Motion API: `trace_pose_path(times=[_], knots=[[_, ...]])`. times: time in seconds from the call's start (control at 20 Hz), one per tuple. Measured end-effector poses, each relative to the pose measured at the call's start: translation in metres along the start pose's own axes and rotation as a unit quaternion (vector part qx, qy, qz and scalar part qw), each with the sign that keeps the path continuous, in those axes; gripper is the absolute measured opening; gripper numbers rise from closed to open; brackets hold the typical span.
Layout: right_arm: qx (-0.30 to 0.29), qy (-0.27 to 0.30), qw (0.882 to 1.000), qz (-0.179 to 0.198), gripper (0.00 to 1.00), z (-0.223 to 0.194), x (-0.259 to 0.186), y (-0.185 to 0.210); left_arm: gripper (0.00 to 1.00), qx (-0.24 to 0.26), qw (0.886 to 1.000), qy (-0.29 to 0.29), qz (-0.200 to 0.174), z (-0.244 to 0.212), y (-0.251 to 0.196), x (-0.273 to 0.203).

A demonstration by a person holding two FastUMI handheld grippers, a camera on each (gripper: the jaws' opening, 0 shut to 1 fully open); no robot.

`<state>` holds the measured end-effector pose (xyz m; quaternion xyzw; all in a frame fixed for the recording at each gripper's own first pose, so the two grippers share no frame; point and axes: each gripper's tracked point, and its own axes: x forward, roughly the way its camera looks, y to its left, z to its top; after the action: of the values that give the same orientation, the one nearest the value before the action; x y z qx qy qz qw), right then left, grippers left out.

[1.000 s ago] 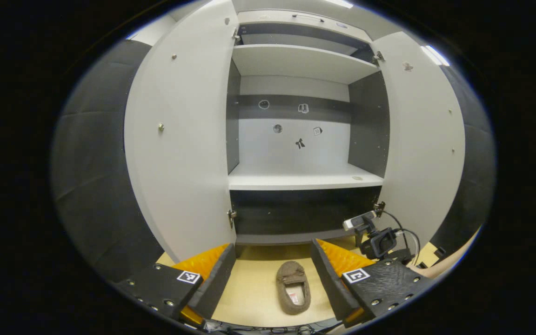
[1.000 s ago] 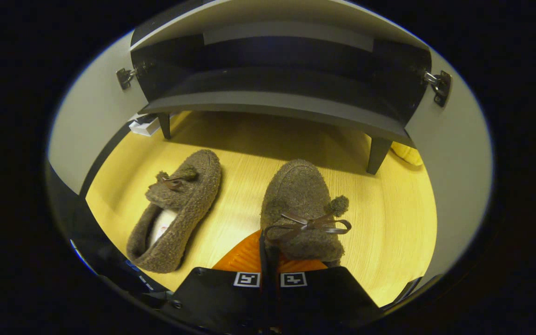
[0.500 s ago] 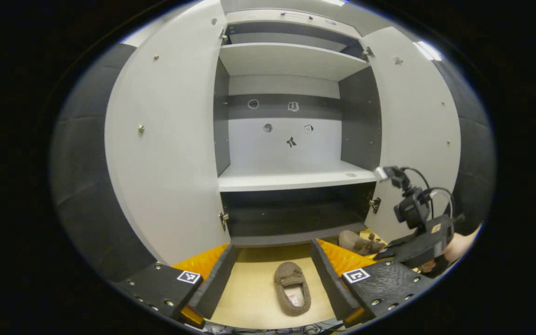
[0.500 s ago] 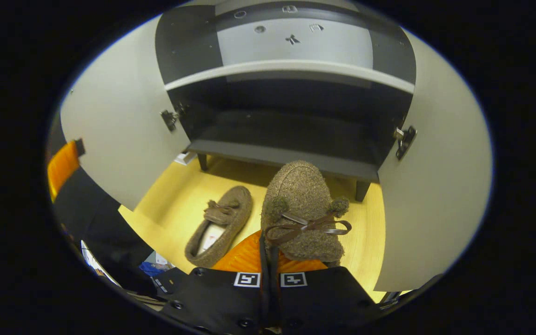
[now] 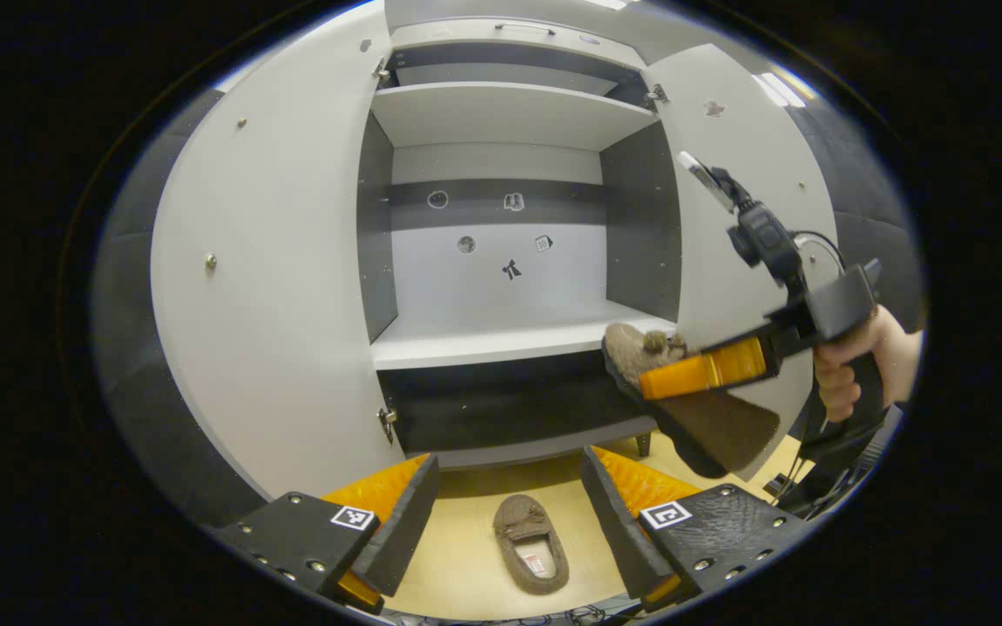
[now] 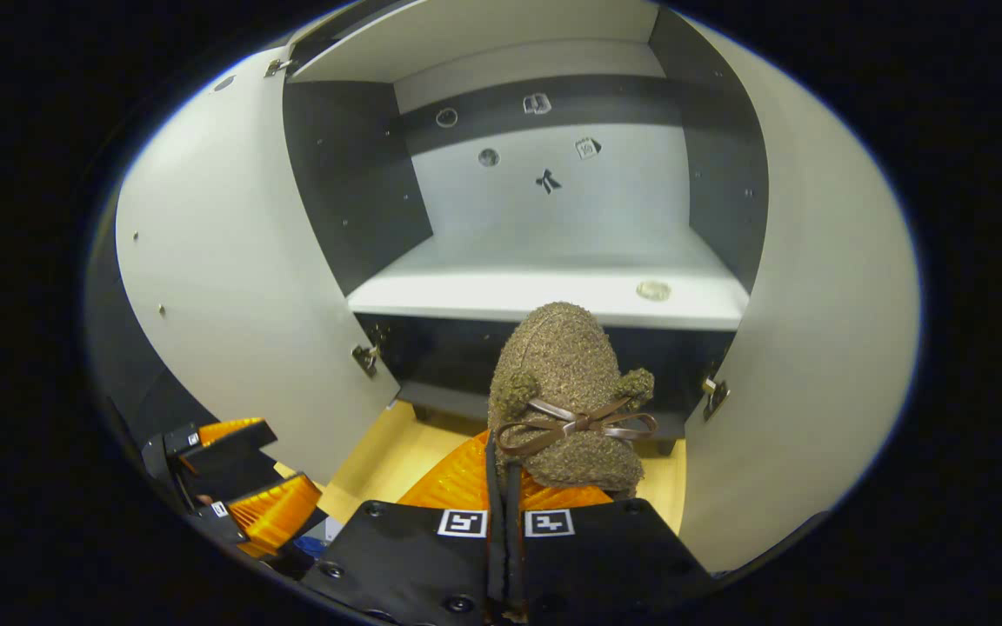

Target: Grab one shoe with the right hand and put it into the shoe cabinet, grab the other shoe with the left hand and put it into the shoe cabinet; then close the right door with the right hand and the left door with the left hand.

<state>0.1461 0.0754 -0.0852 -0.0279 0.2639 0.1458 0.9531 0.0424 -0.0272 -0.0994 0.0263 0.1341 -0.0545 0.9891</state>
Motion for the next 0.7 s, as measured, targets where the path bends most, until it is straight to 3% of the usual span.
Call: trace_pose_path(times=[0.25, 0.7], knots=[[0.048, -0.058, 0.997, 0.016, 0.02, 0.071, -0.001, 0.003, 0.97, 0.021, 1.0, -0.015, -0.004, 0.009, -0.007, -0.006], [0.043, -0.134, 0.989, -0.052, 0.02, 0.168, 0.046, -0.046, 0.89, 0.007, 1.0, -0.022, 0.01, 0.016, 0.006, -0.017]])
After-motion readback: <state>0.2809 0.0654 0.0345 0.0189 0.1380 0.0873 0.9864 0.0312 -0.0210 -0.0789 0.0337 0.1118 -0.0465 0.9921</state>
